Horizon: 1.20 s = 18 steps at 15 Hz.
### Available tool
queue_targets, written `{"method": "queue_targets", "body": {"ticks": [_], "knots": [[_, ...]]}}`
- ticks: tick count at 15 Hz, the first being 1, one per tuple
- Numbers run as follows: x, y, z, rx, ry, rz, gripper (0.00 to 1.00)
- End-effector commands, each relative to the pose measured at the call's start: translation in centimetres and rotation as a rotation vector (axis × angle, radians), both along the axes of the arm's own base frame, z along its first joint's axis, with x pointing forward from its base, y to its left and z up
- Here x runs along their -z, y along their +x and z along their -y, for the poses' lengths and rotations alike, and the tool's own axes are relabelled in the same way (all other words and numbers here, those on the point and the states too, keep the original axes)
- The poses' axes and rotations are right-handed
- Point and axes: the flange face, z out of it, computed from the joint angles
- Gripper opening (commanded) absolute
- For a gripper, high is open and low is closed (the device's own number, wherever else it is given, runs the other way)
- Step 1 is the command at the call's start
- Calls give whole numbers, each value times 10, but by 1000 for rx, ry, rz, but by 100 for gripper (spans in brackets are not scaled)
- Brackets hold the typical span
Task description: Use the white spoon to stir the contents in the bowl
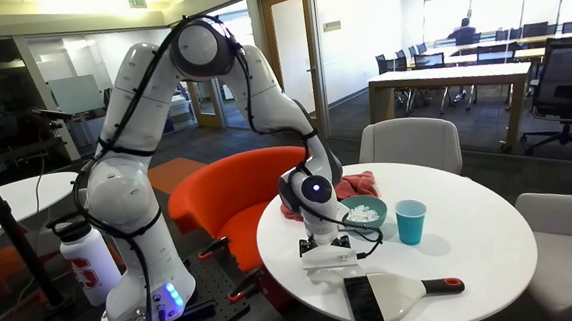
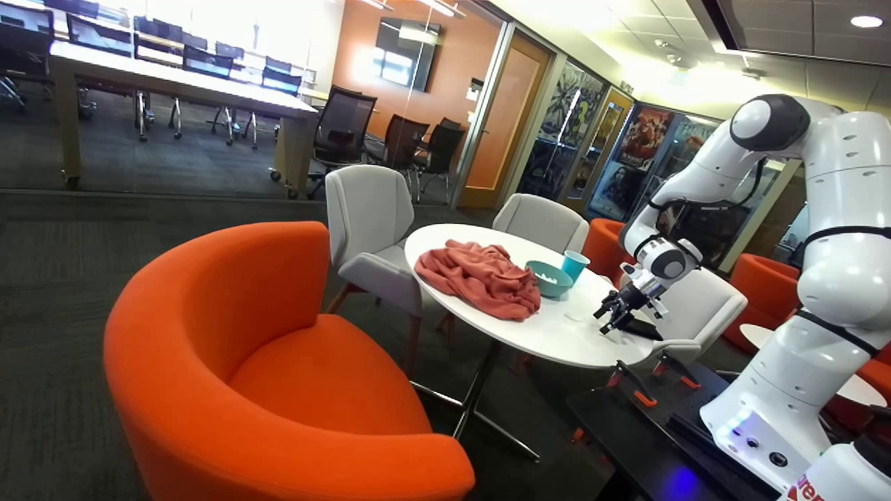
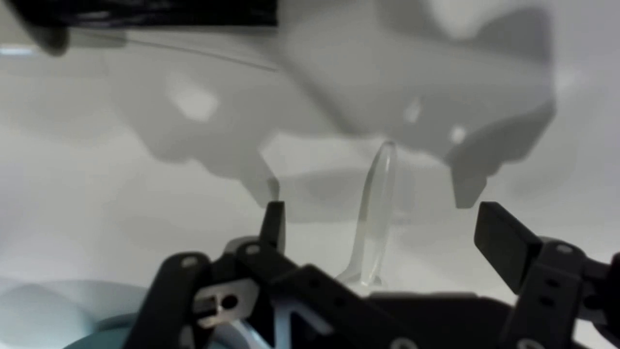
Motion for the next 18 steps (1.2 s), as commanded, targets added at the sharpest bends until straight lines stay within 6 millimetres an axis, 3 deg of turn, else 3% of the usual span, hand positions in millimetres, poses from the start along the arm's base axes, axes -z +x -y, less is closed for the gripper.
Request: {"method": "queue_targets", "body": {"ticks": [1,10,11,13,18], "knots": [[-8,-13,-7,-5,-6,-17,100],[-9,-13,3,35,-15,-10,99],[-9,-13,4,39,-15,-8,75],[-9,-12,6,40,-18,-5,70],[-13,-9,9,42,-23,6,31]]}}
